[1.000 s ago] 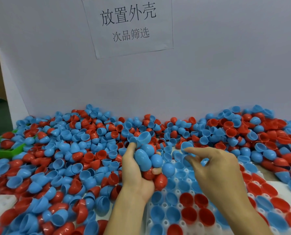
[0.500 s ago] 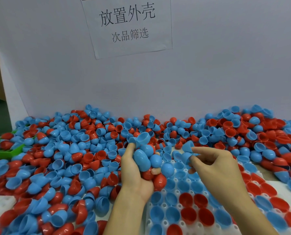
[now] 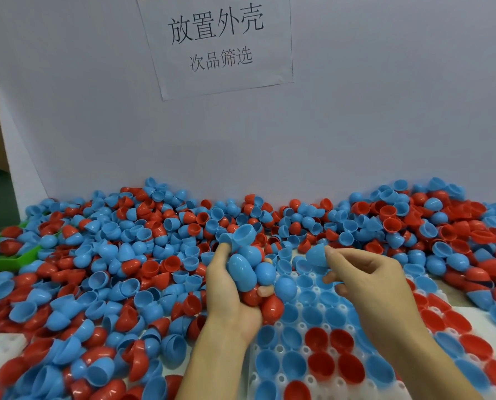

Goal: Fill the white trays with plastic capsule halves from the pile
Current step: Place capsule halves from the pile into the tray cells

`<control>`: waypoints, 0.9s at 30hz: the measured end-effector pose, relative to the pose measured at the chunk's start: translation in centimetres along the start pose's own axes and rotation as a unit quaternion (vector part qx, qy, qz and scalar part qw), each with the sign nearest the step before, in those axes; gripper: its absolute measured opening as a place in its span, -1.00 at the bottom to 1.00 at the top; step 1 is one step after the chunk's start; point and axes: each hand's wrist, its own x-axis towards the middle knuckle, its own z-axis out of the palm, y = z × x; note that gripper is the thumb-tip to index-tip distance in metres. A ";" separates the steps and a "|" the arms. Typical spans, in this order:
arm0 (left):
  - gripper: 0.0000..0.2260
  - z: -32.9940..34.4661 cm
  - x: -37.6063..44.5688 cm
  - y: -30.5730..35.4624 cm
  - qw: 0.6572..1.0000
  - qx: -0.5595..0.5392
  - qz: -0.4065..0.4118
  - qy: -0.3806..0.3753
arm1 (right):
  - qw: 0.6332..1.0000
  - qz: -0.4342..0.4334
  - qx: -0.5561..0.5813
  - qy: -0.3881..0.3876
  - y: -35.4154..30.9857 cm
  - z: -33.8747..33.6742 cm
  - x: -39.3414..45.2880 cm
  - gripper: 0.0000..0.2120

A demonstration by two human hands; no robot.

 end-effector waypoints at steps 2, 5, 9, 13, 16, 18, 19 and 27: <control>-0.49 0.0 0.0 0.0 1.000 0.003 0.001 0.001 | 1.000 0.000 -0.002 0.005 0.1 -0.1 0.0 -0.88; -0.52 0.2 -0.1 -0.1 1.000 0.006 0.000 -0.002 | 1.000 -0.001 -0.015 0.019 0.3 -0.4 0.1 -0.92; -0.58 0.5 -0.1 -0.5 1.000 0.027 -0.008 0.001 | 0.998 -0.025 -0.041 0.042 0.3 -0.6 0.0 -0.88; -0.61 0.4 -0.2 -0.8 1.000 0.028 -0.011 -0.004 | 0.996 -0.030 -0.071 0.039 0.1 -0.8 -0.6 -0.79; -0.62 0.4 -0.2 -0.8 1.000 0.024 -0.007 -0.016 | 0.995 -0.028 -0.095 0.007 -0.5 -1.1 -0.8 -0.67; -0.64 0.4 -0.2 -0.8 1.000 0.024 -0.002 -0.021 | 0.986 -0.045 -0.154 -0.051 -1.2 -1.6 -1.2 -0.63; -0.64 0.5 -0.2 -0.8 0.999 0.024 0.000 -0.021 | 0.973 -0.054 -0.203 -0.091 -1.5 -1.9 -1.4 -0.60; -0.51 0.9 -0.2 -1.2 0.998 0.033 0.012 -0.043 | 0.860 -0.077 -0.427 -0.269 -2.9 -2.5 -3.5 -0.72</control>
